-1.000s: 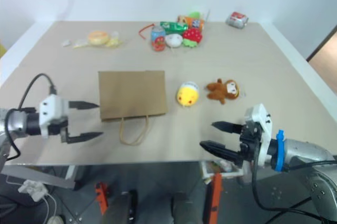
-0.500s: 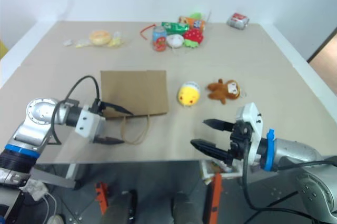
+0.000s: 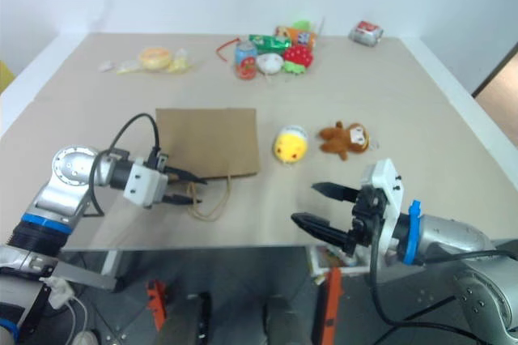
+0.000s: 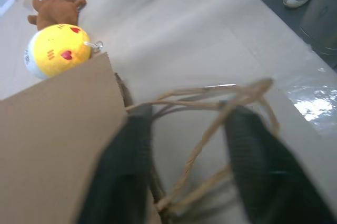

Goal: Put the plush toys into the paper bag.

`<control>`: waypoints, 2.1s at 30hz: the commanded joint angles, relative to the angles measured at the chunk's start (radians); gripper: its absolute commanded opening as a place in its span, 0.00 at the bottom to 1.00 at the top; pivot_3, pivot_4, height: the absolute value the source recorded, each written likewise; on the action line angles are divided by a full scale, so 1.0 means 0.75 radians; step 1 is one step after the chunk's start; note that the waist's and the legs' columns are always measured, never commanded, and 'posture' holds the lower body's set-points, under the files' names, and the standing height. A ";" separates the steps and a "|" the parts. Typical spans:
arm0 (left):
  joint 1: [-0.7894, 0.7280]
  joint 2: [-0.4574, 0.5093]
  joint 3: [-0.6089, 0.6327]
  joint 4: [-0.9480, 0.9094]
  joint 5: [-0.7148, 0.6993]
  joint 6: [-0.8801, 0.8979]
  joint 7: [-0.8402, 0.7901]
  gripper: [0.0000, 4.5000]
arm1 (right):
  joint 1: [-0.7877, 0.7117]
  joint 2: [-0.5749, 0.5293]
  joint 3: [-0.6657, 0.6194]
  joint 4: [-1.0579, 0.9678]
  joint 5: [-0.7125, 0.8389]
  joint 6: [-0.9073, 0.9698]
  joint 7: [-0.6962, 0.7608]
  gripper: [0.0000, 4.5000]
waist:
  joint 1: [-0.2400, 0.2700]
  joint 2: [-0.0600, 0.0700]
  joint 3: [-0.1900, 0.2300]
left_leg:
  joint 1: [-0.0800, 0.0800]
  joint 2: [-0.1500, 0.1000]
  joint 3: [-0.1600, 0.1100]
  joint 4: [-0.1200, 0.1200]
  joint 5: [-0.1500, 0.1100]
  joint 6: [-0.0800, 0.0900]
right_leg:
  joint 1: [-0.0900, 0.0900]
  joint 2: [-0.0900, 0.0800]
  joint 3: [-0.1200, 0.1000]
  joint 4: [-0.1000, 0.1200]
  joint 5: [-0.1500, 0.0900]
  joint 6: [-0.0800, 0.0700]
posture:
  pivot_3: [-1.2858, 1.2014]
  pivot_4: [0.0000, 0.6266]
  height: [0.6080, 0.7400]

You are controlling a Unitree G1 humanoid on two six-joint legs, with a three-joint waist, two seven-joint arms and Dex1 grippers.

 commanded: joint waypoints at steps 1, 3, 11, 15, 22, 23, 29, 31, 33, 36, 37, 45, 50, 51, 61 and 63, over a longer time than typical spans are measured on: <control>-0.051 -0.011 -0.013 0.014 -0.013 -0.029 -0.020 0.09 | -0.015 0.011 -0.022 -0.064 0.044 -0.018 -0.015 1.00 | 0.000 0.000 0.000 | 0.000 0.000 0.000 0.000 0.000 0.000 | 0.000 0.000 0.000 0.000 0.000 0.000 | 0.52 0.24 1.00; -0.062 -0.016 -0.016 0.024 -0.016 -0.028 -0.026 0.01 | -0.021 0.015 -0.021 -0.069 0.059 -0.017 -0.023 1.00 | 0.000 0.000 0.000 | 0.000 0.000 0.000 0.000 0.000 0.000 | 0.000 0.000 0.000 0.000 0.001 0.001 | 0.52 0.24 1.00; -0.113 -0.059 -0.006 -0.006 -0.081 0.176 0.002 0.01 | -0.066 0.022 -0.003 -0.085 0.107 -0.009 -0.050 1.00 | 0.000 0.000 0.000 | 0.000 0.000 0.000 0.000 0.000 0.000 | 0.000 0.000 0.000 0.000 0.002 0.003 | 0.52 0.24 1.00; -0.152 -0.120 0.024 -0.070 -0.161 0.344 0.070 0.01 | -0.134 0.066 0.042 -0.059 0.103 -0.027 -0.092 1.00 | 0.000 0.000 0.000 | 0.000 0.000 0.000 0.000 0.000 0.000 | 0.000 0.000 0.000 0.000 0.002 0.003 | 0.52 0.24 1.00; -0.175 -0.192 0.093 -0.199 -0.305 0.649 0.198 0.00 | -0.280 0.178 0.080 0.057 0.113 -0.036 -0.163 0.50 | -0.002 0.000 0.000 | 0.000 0.000 -0.002 0.001 0.001 0.001 | 0.001 0.001 0.000 0.001 0.003 0.004 | 0.52 0.24 1.00; -0.173 -0.190 0.098 -0.214 -0.315 0.671 0.204 0.00 | -0.291 0.184 0.086 0.067 0.107 -0.035 -0.163 0.40 | -0.002 0.000 0.000 | 0.000 0.000 -0.002 0.001 0.001 0.001 | 0.001 0.002 0.000 0.001 0.003 0.004 | 0.52 0.24 1.00; -0.167 -0.201 0.139 -0.287 -0.368 0.783 0.265 0.00 | -0.332 0.194 0.147 0.095 0.071 -0.047 -0.120 0.01 | -0.002 0.000 0.000 | 0.000 0.000 -0.003 0.001 0.001 0.001 | 0.001 0.003 0.000 0.001 0.003 0.004 | 0.52 0.24 1.00; -0.165 -0.206 0.150 -0.308 -0.382 0.814 0.285 0.00 | -0.347 0.200 0.176 0.103 0.055 -0.052 -0.112 0.01 | -0.002 0.000 0.000 | 0.000 0.000 -0.003 0.001 0.001 0.001 | 0.001 0.003 0.000 0.001 0.003 0.004 | 0.52 0.24 1.00; -0.163 -0.210 0.159 -0.330 -0.396 0.845 0.302 0.00 | -0.367 0.211 0.215 0.122 0.024 -0.062 -0.103 0.01 | -0.003 0.000 0.000 | 0.000 0.000 -0.003 0.001 0.001 0.001 | 0.001 0.003 0.000 0.001 0.003 0.004 | 0.52 0.24 1.00; -0.154 -0.212 0.165 -0.348 -0.394 0.861 0.315 0.00 | -0.455 0.254 0.339 0.212 -0.126 -0.078 -0.169 0.01 | -0.002 0.000 0.000 | 0.000 0.000 -0.003 0.001 0.001 0.001 | 0.001 0.003 0.000 0.001 0.003 0.004 | 0.52 0.24 1.00; -0.150 -0.213 0.166 -0.354 -0.397 0.867 0.322 0.00 | -0.486 0.275 0.383 0.242 -0.175 -0.093 -0.183 0.01 | -0.006 0.000 0.000 | 0.000 0.000 -0.003 0.001 0.001 0.001 | 0.001 0.004 0.000 0.001 0.003 0.004 | 0.52 0.24 1.00; -0.135 -0.224 0.186 -0.386 -0.419 0.921 0.355 0.00 | -0.759 0.492 0.593 0.520 -0.459 -0.210 -0.282 0.01 | -0.007 0.000 0.000 | 0.000 0.002 -0.003 0.001 0.002 0.002 | 0.000 0.006 0.001 0.001 0.005 0.002 | 0.52 0.24 1.00; -0.137 -0.246 0.209 -0.407 -0.439 0.958 0.404 0.00 | -0.851 0.589 0.672 0.655 -0.592 -0.260 -0.335 0.01 | -0.001 0.001 0.000 | -0.001 0.003 -0.003 0.001 0.002 0.002 | -0.001 0.007 0.001 0.002 0.005 0.002 | 0.52 0.24 1.00; -0.139 -0.251 0.215 -0.409 -0.446 0.966 0.416 0.00 | -0.862 0.603 0.686 0.673 -0.614 -0.268 -0.343 0.01 | -0.001 0.001 0.000 | -0.002 0.003 -0.004 0.000 0.002 0.002 | -0.001 0.008 0.001 0.002 0.004 0.003 | 0.52 0.24 1.00; -0.151 -0.294 0.246 -0.443 -0.488 1.025 0.504 0.00 | -0.974 0.752 0.773 0.892 -0.841 -0.311 -0.466 0.01 | -0.003 0.001 0.000 | -0.003 0.006 -0.005 0.001 0.002 0.002 | -0.003 0.011 0.001 0.002 0.005 0.002 | 0.52 0.24 1.00; -0.155 -0.306 0.253 -0.441 -0.481 1.022 0.532 0.00 | -0.982 0.754 0.804 0.930 -0.889 -0.280 -0.494 0.01 | -0.003 0.001 0.000 | -0.003 0.006 -0.005 0.001 0.002 0.002 | -0.003 0.011 0.001 0.002 0.005 0.002 | 0.52 0.24 1.00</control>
